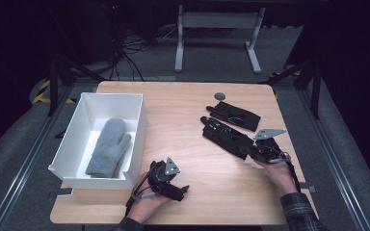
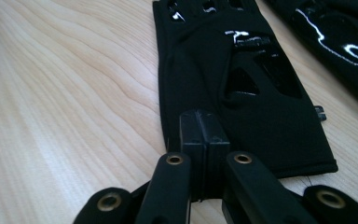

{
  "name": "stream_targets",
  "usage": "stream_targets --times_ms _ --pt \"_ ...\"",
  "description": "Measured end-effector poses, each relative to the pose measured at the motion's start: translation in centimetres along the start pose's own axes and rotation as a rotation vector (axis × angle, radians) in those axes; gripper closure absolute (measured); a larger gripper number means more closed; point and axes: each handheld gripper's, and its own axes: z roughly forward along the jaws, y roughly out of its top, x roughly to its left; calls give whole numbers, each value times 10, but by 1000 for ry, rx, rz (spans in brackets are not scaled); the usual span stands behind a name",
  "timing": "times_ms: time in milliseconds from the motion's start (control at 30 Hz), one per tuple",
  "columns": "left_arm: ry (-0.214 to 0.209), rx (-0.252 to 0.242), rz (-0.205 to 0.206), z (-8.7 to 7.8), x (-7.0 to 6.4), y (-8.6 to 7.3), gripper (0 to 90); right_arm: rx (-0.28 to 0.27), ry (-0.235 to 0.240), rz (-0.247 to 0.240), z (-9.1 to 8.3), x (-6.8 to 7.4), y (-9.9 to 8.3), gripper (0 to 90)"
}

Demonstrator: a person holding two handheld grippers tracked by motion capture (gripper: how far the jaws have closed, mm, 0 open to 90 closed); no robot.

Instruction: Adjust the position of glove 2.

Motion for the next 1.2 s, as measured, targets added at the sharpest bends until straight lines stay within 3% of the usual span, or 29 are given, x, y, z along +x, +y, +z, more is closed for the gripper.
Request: stream_targets --times_ms 133,333,1200 --pt "-3 2 2 0 0 0 0 69 -13 -14 11 -3 -3 900" --pt "-2 3 3 0 0 0 0 75 -6 -33 11 2 -3 900" --pt "-5 2 3 0 0 0 0 116 172 -146 14 59 -3 900"
